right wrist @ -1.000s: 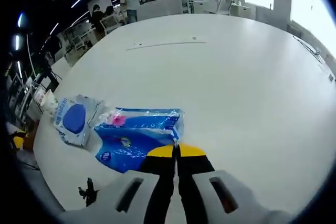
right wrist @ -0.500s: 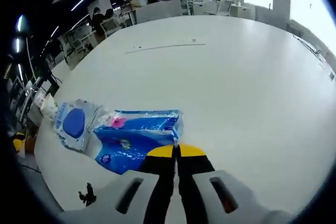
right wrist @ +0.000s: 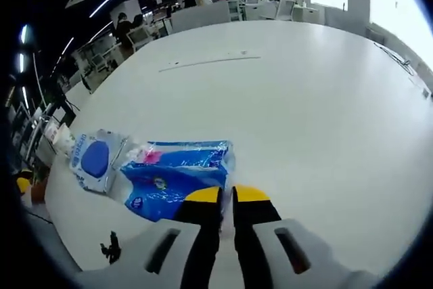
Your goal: Arrange the tabletop items into an orderly group along one side of the table until the central work area is clear of visible clutter.
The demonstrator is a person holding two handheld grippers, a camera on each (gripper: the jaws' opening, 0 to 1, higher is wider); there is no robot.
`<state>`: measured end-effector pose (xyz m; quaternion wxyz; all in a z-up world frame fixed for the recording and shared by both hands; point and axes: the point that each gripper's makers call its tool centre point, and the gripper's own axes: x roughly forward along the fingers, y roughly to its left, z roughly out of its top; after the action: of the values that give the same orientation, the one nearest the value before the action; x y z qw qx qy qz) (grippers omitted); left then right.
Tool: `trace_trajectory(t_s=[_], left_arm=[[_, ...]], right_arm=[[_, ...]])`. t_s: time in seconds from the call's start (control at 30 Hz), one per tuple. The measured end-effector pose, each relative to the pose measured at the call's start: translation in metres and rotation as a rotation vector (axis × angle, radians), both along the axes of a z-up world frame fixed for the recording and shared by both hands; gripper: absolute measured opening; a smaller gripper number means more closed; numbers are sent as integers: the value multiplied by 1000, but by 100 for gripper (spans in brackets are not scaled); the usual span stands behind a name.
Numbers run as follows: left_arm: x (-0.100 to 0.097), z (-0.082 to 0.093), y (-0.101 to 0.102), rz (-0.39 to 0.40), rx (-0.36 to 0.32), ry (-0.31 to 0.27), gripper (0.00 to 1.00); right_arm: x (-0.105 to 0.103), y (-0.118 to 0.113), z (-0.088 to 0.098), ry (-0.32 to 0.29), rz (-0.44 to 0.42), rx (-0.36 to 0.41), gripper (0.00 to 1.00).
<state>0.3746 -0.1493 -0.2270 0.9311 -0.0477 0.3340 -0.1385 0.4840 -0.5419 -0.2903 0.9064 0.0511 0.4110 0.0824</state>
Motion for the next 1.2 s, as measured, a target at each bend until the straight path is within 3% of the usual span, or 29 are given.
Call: trace_trajectory(t_s=[0.47,0.87,1.2], left_arm=[[7,1,-1,-38,-3,-6,34],[8,3,1,-53,-14,-11,34],[6,8,1,-83,-14,-28,35]], right_arm=[[-8,2,9,-23,-3,11,10],[-17,-12,3,-18,-9,-9,11],[-28,-7,6,-39,17,-21,10]])
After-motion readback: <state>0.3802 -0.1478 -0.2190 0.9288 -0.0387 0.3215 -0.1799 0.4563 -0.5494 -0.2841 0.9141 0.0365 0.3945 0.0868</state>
